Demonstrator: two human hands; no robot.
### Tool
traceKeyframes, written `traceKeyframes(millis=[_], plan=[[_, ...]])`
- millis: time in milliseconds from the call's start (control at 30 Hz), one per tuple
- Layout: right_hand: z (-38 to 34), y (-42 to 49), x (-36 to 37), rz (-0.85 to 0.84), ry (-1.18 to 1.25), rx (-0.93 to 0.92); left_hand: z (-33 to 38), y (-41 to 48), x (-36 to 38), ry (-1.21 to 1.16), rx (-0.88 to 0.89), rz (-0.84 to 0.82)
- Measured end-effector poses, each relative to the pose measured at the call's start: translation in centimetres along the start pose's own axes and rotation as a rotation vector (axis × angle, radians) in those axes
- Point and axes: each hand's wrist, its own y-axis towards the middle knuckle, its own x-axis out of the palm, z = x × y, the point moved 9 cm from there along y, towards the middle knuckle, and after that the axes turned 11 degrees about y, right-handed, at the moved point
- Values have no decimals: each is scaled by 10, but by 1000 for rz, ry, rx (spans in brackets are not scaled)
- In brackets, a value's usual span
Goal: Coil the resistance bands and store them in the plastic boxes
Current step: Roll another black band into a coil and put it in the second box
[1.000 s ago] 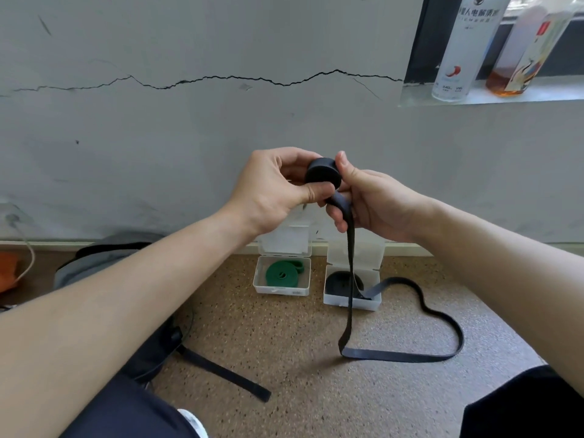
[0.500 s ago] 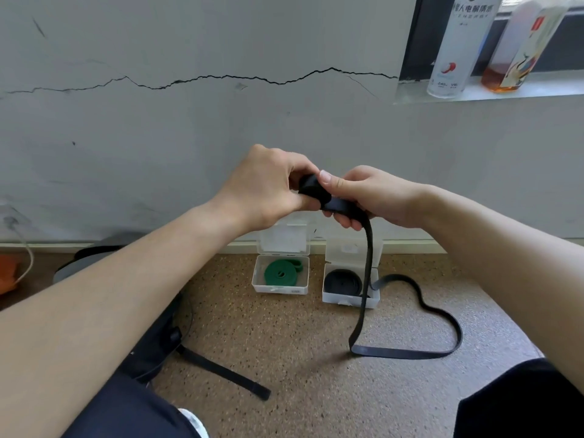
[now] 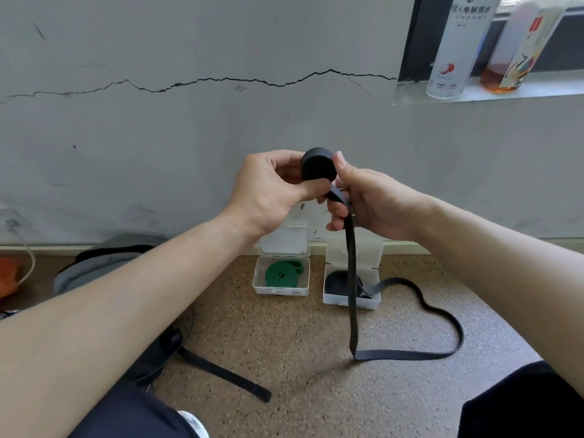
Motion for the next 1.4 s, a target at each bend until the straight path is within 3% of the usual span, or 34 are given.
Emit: traceKeyframes(millis=[67,300,467,567,667,933,1167,1233,1400], plan=[[-3,-1,2,-28,-82,-29,-2,3,-5,23,-15,15],[-25,-6,-6,112,-325,-180,-13,8,-16,65,-87,14],[-40,-7,-8,258,-696,-296,-21,8,-16,-35,-151,-23],[-41,-8,-8,220,-610,-295,-23,6,-15,-124,-171,-48],[-36,-8,-5,157,-573,-283,-19,6,-14,-47,-131,-71],[-11,0,-1,54,-220,-51,12,8,-22,545,116,-122],[6,4,6,85,-171,60,25,6,1,925,295,-216],[7,4,7,80,-88,51,18,6,-4,828,236,-190],[0,4,16,-12,214,-25,-8,-5,-7,40,-18,-84]])
